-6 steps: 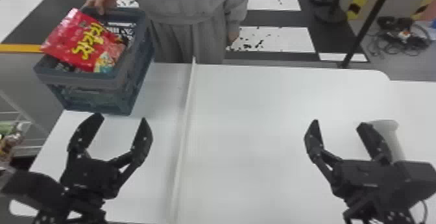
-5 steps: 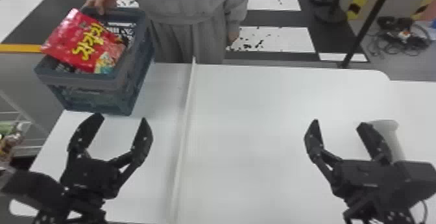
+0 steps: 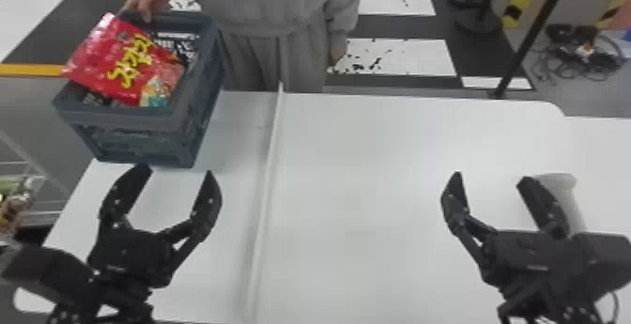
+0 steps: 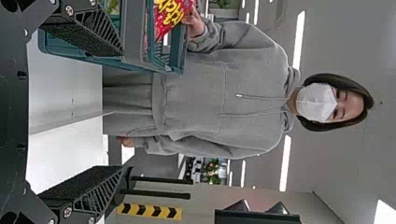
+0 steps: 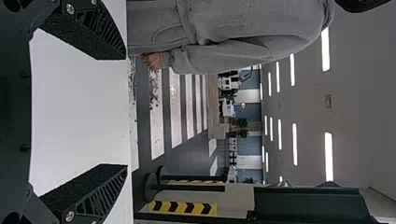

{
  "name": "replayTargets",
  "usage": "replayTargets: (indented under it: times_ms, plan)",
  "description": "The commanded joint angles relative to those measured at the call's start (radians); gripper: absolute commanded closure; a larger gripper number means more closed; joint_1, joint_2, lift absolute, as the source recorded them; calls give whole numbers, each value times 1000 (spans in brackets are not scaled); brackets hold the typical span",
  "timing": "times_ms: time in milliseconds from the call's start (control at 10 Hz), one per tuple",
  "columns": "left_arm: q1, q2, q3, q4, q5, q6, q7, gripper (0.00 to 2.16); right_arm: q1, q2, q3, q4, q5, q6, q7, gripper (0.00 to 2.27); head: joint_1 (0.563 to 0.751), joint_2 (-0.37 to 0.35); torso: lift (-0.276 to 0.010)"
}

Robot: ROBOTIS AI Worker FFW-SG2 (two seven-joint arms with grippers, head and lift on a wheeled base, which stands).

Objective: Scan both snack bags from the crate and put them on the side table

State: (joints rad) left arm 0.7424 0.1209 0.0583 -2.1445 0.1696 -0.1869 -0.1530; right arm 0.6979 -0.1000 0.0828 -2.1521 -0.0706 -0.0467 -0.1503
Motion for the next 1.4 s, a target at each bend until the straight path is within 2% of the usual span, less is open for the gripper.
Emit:
replayTargets:
  times_ms: [0, 400, 500, 600, 700, 800, 1000, 1200, 1300]
  plan:
    - [0, 0, 0, 0, 1, -1, 0, 134, 0, 0, 0, 0, 0, 0, 0, 103, 695, 18, -87]
    - [-2, 0, 3, 0, 7, -1, 1, 134, -3, 2, 2, 1, 0, 15, 0, 103, 695, 22, -87]
    - [-3, 0, 8, 0, 7, -1, 1, 29, -3, 3, 3, 5, 0, 18, 0, 103, 695, 22, -87]
    - [-2, 0, 9, 0, 10, -1, 13, 60, -3, 3, 3, 5, 0, 18, 0, 103, 695, 24, -87]
    - [0, -1, 9, 0, 13, -7, 50, 66, -3, 3, 5, 8, 0, 18, 0, 103, 695, 29, -87]
    - [-2, -1, 12, 2, 16, -7, 67, 66, -5, 3, 6, 9, 0, 21, 0, 103, 695, 40, -87]
    - [-14, -4, 69, 6, 44, 11, 32, 66, -5, 3, 8, 12, 0, 28, 2, 103, 695, 56, -87]
    - [-58, -7, 147, 17, 113, 54, 4, 70, -6, 3, 11, 14, 0, 37, 3, 103, 695, 93, -87]
    - [-98, -7, 181, 25, 137, 143, -14, 70, -6, 3, 14, 14, 2, 37, 3, 103, 695, 122, -87]
